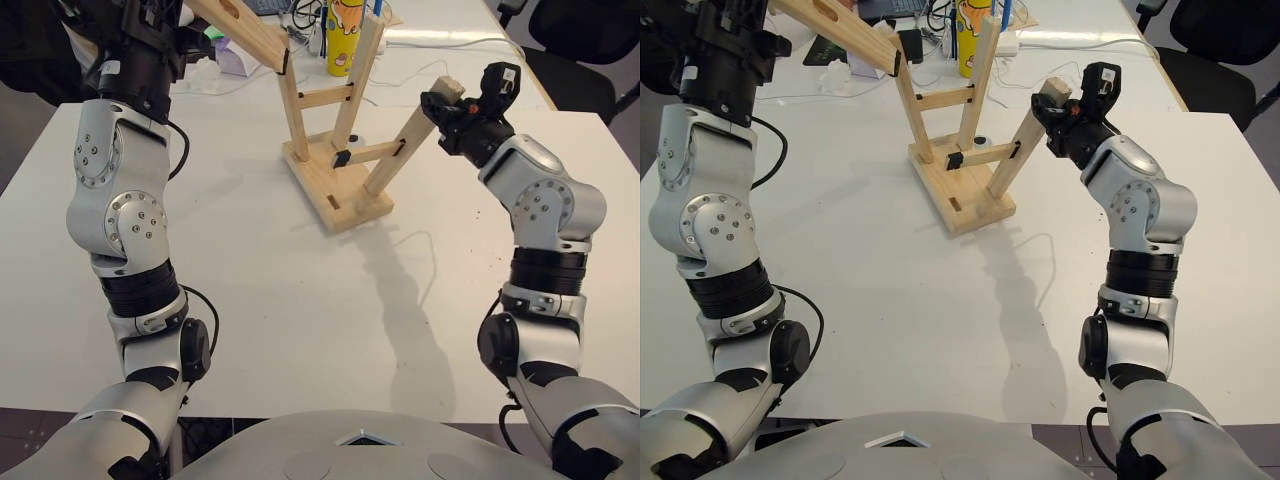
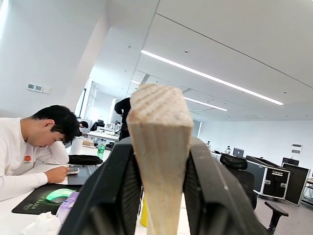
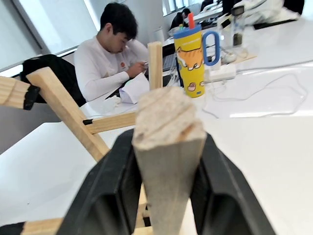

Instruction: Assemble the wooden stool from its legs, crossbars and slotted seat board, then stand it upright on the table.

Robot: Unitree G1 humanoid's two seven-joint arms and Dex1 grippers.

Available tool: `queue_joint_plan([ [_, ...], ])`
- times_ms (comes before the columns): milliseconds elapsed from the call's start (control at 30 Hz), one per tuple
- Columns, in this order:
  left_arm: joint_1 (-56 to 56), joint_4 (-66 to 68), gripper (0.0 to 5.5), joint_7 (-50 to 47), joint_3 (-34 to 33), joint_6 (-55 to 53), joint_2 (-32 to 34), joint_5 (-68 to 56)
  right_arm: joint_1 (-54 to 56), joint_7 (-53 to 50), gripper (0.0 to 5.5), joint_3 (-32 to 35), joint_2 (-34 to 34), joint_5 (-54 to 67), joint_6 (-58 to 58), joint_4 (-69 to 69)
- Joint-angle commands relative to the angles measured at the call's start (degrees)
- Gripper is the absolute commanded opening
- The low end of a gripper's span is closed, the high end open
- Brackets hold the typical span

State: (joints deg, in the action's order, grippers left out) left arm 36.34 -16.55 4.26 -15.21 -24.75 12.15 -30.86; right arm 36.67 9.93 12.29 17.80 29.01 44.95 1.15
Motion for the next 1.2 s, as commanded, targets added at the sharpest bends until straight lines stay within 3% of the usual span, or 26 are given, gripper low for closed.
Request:
queue_joint_plan([
  [33,0.99,0.25,1.03,-0.94,0.05,-0.13,0.25,0.69,-3.15,-8.73,1.09,-1.60,-5.73,-3.70,-1.50,11.63],
  [200,0.01,2.07,1.03,-8.42,-1.73,-7.33,-1.51,-0.06,-8.54,-13.87,1.05,-3.65,-11.76,-6.39,-1.95,15.16],
  [400,-1.78,-1.82,1.03,-16.93,-7.50,-24.07,-1.37,-6.60,-12.78,-17.01,1.05,-6.58,-14.31,-8.50,2.74,17.79],
  [600,-4.11,-5.39,1.03,-24.86,-11.25,-36.83,-7.26,-14.14,-13.03,-21.59,1.04,-8.18,-18.19,-12.34,2.30,18.39],
  [933,-2.44,1.09,1.03,-32.40,-11.48,-28.30,-17.71,-10.84,-14.27,-22.90,1.04,-9.60,-22.50,-15.20,1.09,18.77],
  [1100,-3.78,2.94,1.03,-32.40,-9.11,-25.75,-19.83,-9.12,-14.80,-22.92,1.04,-9.62,-23.61,-15.85,0.92,18.65],
  [1200,-6.14,2.69,1.03,-30.41,-5.35,-24.94,-17.02,-4.82,-15.11,-22.82,1.04,-9.47,-24.02,-16.31,0.75,18.89],
])
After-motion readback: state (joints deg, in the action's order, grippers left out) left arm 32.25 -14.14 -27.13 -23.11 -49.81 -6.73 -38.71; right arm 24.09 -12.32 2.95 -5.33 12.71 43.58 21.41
